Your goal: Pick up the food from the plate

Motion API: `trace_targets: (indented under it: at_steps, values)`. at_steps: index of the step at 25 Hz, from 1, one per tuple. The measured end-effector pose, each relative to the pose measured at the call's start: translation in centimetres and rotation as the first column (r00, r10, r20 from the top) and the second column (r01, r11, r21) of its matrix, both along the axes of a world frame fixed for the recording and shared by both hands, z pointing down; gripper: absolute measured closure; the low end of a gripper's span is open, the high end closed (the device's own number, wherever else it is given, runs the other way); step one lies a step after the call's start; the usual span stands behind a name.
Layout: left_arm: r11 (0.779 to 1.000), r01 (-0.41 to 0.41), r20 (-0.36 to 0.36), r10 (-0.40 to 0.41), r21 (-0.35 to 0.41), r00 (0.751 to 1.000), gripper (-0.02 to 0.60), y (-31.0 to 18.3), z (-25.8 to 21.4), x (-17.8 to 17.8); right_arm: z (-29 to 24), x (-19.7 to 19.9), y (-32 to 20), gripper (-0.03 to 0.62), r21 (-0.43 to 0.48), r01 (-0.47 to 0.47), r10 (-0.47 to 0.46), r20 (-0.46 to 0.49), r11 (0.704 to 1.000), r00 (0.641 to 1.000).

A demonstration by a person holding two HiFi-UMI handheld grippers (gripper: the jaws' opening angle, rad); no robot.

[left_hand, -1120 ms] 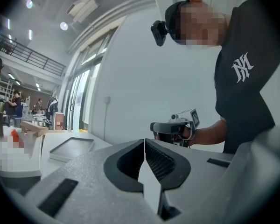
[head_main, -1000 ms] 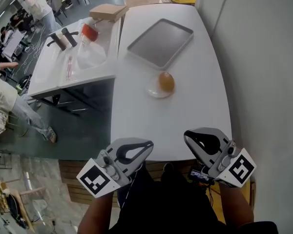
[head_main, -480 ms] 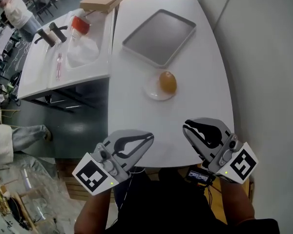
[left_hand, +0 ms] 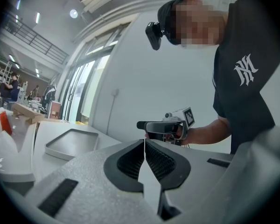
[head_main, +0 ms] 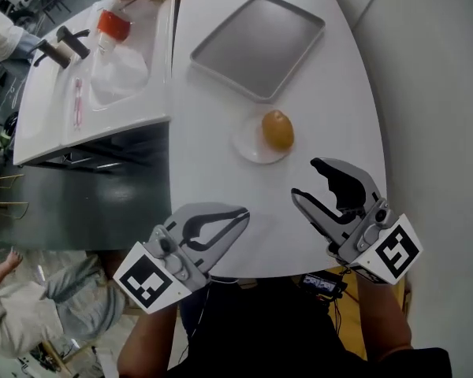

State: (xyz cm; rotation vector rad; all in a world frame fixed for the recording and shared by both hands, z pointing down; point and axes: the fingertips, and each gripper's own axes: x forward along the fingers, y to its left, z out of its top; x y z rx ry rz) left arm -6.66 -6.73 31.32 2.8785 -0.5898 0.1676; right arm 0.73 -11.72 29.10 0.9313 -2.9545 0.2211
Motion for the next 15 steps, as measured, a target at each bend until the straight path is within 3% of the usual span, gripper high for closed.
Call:
trace_targets:
  at_steps: [10, 15]
  values:
    - [0.998, -0.025, -0.023, 0.024, -0.050, 0.999, 0.574, -4.1, 2.8, -1.3, 5.5, -1.7, -6.5, 0.316, -0.073, -0.058, 0.053, -0.072, 0.996, 0.996]
    - [0.997, -0.035, -0.048, 0.032, -0.066, 0.998, 0.574, -5.5, 3.7, -1.4, 8.3, -2.0, -9.1, 0.291, -0.113, -0.083, 0.072, -0.096, 0.990, 0.993]
